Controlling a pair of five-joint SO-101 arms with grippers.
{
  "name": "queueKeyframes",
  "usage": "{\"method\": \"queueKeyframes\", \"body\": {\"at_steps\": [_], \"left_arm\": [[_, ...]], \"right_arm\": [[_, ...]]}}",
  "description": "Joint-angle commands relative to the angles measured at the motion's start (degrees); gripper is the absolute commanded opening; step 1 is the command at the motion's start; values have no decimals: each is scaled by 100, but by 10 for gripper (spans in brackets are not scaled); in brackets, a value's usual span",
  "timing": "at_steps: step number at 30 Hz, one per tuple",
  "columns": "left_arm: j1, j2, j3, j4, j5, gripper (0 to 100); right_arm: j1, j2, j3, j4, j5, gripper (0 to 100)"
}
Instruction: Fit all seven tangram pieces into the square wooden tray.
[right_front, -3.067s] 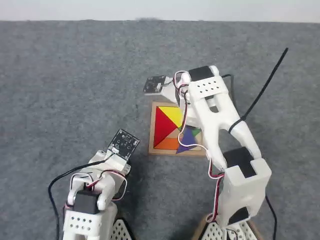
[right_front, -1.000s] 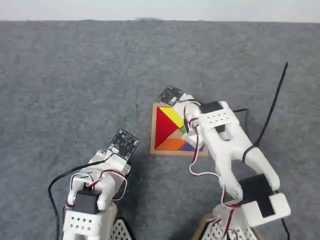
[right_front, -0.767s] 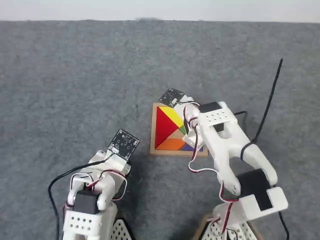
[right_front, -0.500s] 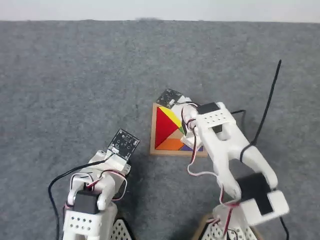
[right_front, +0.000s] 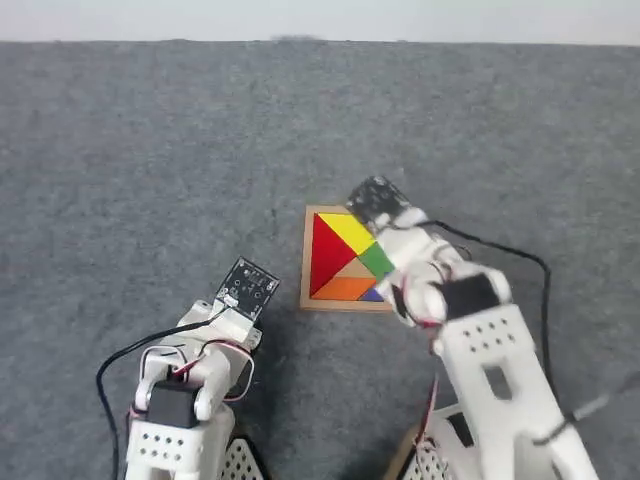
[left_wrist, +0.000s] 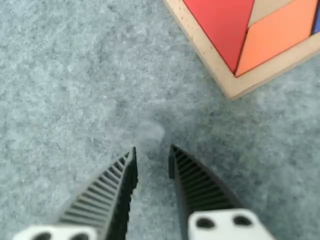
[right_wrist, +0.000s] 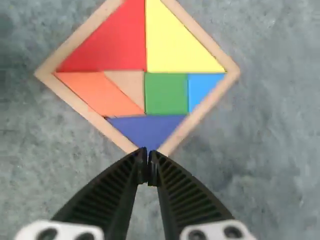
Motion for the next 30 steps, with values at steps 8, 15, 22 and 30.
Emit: {"method": "queueKeyframes", "body": {"at_steps": [8, 15, 22, 30], "left_arm": [[-35, -62, -66, -9, -53, 98], [-35, -62, -66, -9, -53, 98], [-35, -62, -66, -9, -53, 98], [-35, -62, -66, -9, -53, 98]], "right_arm": [[1727, -1789, 1530, 57, -97, 8], [2475, -3371, 2760, 66, -62, 8], [3477, -4488, 3807, 75, -44, 9], [4312, -5323, 4281, 268, -79, 8]]}}
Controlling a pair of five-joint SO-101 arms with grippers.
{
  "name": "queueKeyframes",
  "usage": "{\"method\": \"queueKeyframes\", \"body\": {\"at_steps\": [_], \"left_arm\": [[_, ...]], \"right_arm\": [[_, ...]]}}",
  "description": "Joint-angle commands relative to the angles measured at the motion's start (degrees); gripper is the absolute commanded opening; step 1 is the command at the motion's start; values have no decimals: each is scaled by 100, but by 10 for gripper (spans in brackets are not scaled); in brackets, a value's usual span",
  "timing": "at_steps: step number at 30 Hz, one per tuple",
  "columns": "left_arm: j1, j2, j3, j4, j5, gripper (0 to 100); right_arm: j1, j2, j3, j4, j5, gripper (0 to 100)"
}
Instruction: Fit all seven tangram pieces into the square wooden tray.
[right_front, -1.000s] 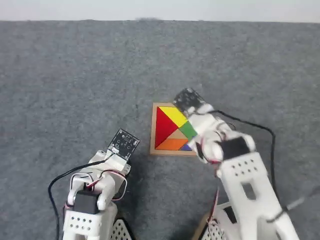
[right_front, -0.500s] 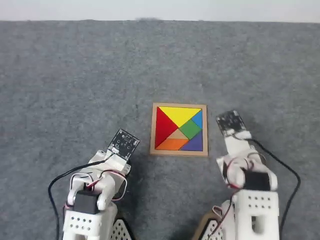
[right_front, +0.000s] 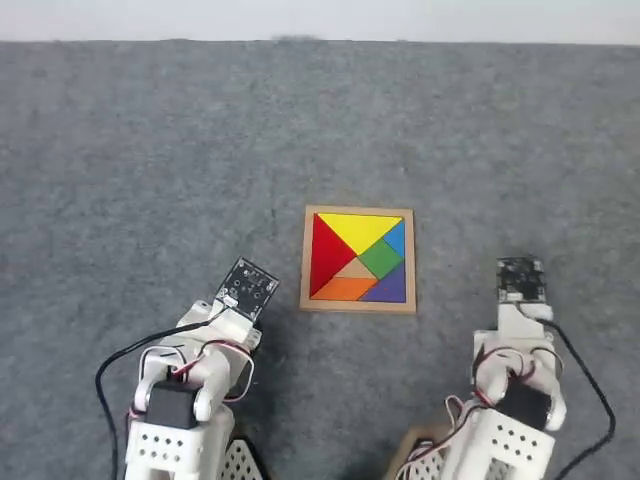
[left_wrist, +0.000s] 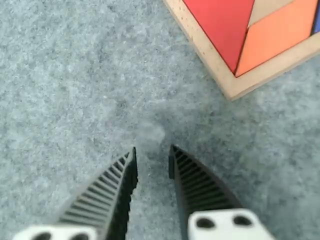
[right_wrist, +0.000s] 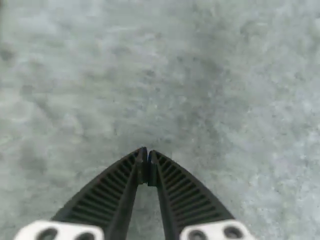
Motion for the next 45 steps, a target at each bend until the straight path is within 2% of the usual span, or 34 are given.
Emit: {"method": "queueKeyframes", "body": {"at_steps": [1, 7, 45], "left_arm": [[-35, -62, -66, -9, -53, 98], [-35, -62, -66, -9, -53, 98], [-35, -62, -66, -9, -53, 98]], "right_arm": [[154, -400, 53, 277, -44, 8], [154, -778, 88, 593, -44, 9], [154, -778, 88, 576, -18, 9]]}}
